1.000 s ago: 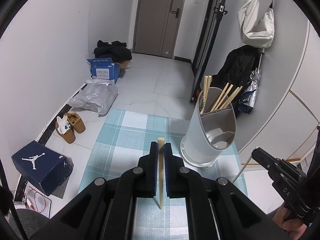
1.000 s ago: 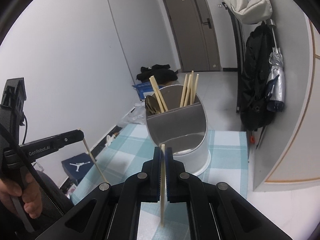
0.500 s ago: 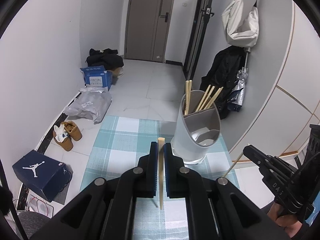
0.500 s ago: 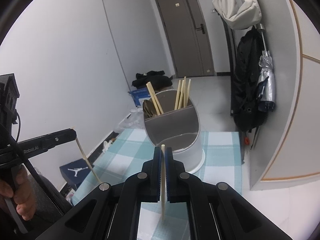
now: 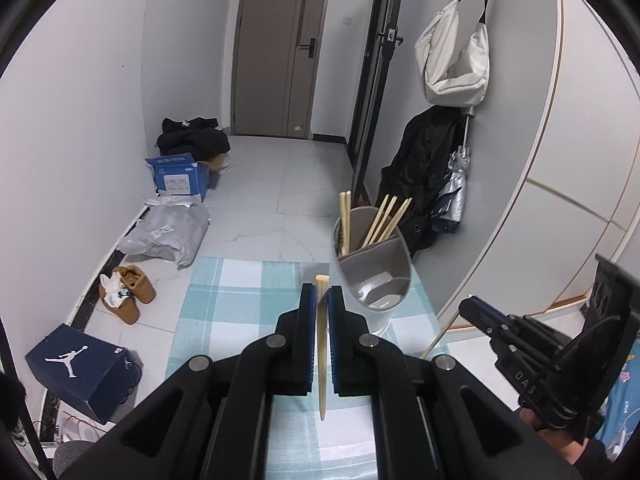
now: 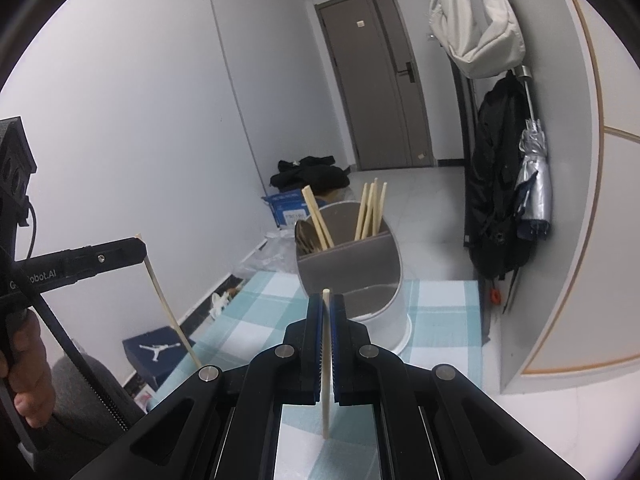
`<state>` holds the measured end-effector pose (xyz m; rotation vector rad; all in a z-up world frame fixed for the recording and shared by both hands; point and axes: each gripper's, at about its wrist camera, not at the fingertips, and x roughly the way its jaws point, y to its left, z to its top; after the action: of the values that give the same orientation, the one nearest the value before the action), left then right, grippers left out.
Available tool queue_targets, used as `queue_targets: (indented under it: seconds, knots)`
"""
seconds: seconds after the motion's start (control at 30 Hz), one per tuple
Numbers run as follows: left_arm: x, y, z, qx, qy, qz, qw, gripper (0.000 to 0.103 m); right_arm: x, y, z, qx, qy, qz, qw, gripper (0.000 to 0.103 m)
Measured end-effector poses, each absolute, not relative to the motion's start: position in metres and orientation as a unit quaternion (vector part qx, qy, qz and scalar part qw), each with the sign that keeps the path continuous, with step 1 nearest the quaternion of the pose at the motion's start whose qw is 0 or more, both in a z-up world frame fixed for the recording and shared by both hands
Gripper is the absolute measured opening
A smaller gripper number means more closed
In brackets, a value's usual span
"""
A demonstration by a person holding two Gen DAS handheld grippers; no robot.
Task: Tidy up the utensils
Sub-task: 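Carry both held chopsticks upright over the white utensil holder, then lower both chopsticks into the white holder and open both tools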
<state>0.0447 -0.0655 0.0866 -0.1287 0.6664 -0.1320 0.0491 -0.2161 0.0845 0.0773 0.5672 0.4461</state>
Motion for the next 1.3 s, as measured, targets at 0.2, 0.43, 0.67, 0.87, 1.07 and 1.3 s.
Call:
queue_targets:
  seconds: [0.2,0.43,0.67,0.87,1.07,1.3]
  knots:
    - [0.052,-0.068,0.102,-0.078,0.317,-0.082,0.942,0.002,0.049,-0.224,0.096,0.046,0.266,0.219,0.938,0.003]
    - [0.067,-0.074,0.122,-0.092,0.300,-0.099,0.944,0.002,0.059,-0.236,0.120,0.061,0.250,0.216,0.942,0.003]
    - [0.090,-0.079,0.144,-0.109,0.279,-0.113,0.947,0.002,0.076,-0.246,0.148,0.063,0.237,0.213,0.946,0.003]
    - [0.115,-0.078,0.155,-0.116,0.268,-0.118,0.949,0.002,0.100,-0.253,0.179,0.076,0.221,0.208,0.950,0.003]
    - [0.142,-0.073,0.158,-0.122,0.269,-0.122,0.948,0.002,0.130,-0.248,0.205,0.066,0.205,0.208,0.954,0.003]
    - [0.167,-0.071,0.152,-0.111,0.272,-0.116,0.949,0.002,0.166,-0.242,0.218,0.072,0.194,0.210,0.955,0.003]
